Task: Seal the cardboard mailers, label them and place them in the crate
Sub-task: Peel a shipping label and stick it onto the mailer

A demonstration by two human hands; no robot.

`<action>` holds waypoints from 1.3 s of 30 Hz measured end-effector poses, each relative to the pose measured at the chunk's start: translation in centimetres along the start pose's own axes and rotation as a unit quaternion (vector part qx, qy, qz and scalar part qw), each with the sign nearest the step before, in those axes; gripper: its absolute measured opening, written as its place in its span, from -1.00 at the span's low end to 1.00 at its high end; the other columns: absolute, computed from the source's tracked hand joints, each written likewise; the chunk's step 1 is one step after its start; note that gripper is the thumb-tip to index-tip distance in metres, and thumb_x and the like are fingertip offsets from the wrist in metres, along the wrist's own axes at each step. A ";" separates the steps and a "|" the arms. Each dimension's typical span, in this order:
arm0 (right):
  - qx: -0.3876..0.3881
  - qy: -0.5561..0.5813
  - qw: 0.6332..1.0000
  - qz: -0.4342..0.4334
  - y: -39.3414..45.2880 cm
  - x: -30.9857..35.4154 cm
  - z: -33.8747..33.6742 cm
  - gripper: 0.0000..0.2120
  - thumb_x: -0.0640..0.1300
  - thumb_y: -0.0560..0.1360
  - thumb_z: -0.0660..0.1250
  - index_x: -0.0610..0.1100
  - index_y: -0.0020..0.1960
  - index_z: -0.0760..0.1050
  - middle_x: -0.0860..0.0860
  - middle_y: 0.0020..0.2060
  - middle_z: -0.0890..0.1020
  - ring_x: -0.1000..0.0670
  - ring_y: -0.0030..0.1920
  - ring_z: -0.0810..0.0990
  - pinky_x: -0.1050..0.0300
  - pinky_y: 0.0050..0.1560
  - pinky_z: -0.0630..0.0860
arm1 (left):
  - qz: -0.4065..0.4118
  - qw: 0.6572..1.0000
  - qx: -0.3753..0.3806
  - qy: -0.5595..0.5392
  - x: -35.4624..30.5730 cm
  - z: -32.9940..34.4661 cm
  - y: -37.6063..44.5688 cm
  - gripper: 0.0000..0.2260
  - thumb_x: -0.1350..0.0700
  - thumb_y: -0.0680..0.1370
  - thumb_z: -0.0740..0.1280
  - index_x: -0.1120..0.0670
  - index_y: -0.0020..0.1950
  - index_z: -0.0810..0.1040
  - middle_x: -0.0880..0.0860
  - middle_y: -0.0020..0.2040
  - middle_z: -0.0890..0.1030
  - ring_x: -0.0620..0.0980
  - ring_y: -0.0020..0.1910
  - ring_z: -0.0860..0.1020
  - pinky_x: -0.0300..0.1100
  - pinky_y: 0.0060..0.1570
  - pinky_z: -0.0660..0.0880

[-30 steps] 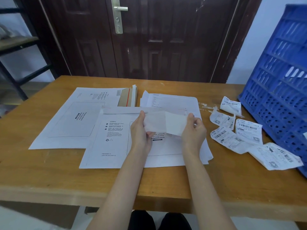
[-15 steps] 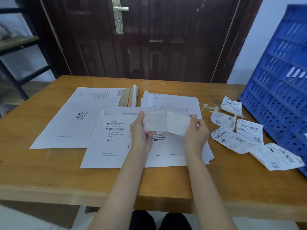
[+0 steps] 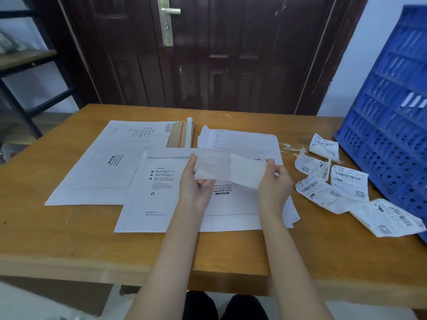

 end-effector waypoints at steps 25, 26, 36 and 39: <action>-0.015 0.008 1.000 0.007 0.2 -0.1 -0.5 -0.63 -0.01 0.60 0.20 -0.12 -0.34 0.32 0.02 -0.47 0.30 0.11 -0.46 0.26 0.36 -0.51 0.22 | -0.012 0.993 0.025 -0.114 -0.8 -0.2 0.4 -0.71 0.07 0.62 0.24 0.04 -0.30 0.33 -0.09 -0.50 0.31 -0.15 -0.66 0.16 -0.34 -0.72 0.14; -0.017 0.008 1.000 0.008 0.3 -0.1 -0.6 -0.64 -0.01 0.60 0.20 -0.13 -0.33 0.33 0.02 -0.47 0.30 0.11 -0.46 0.26 0.37 -0.51 0.21 | -0.012 0.993 0.028 -0.118 -0.8 -0.2 0.3 -0.70 0.07 0.62 0.23 0.04 -0.31 0.32 -0.09 -0.52 0.30 -0.15 -0.66 0.16 -0.34 -0.72 0.14; -0.010 0.043 0.998 0.036 0.5 -0.6 -0.8 -0.63 0.00 0.59 0.22 -0.12 -0.34 0.31 0.01 -0.43 0.34 0.08 -0.40 0.30 0.23 -0.38 0.27 | -0.031 0.985 0.061 -0.155 -0.9 0.0 0.4 -0.69 0.08 0.62 0.22 0.04 -0.32 0.30 -0.08 -0.55 0.27 -0.15 -0.68 0.18 -0.36 -0.72 0.11; -0.010 0.067 0.996 0.054 0.6 -0.9 -1.1 -0.64 0.00 0.59 0.23 -0.13 -0.33 0.31 0.01 -0.44 0.36 0.09 -0.42 0.32 0.24 -0.40 0.29 | -0.034 0.984 0.060 -0.165 -1.0 0.0 0.3 -0.68 0.08 0.62 0.21 0.05 -0.33 0.30 -0.08 -0.56 0.27 -0.14 -0.69 0.19 -0.34 -0.73 0.12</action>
Point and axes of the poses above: each hand's wrist, its own y-axis towards the middle knuckle, its own z-axis out of the palm, x = y × z, the point moved 8 cm from there along y, towards the middle knuckle
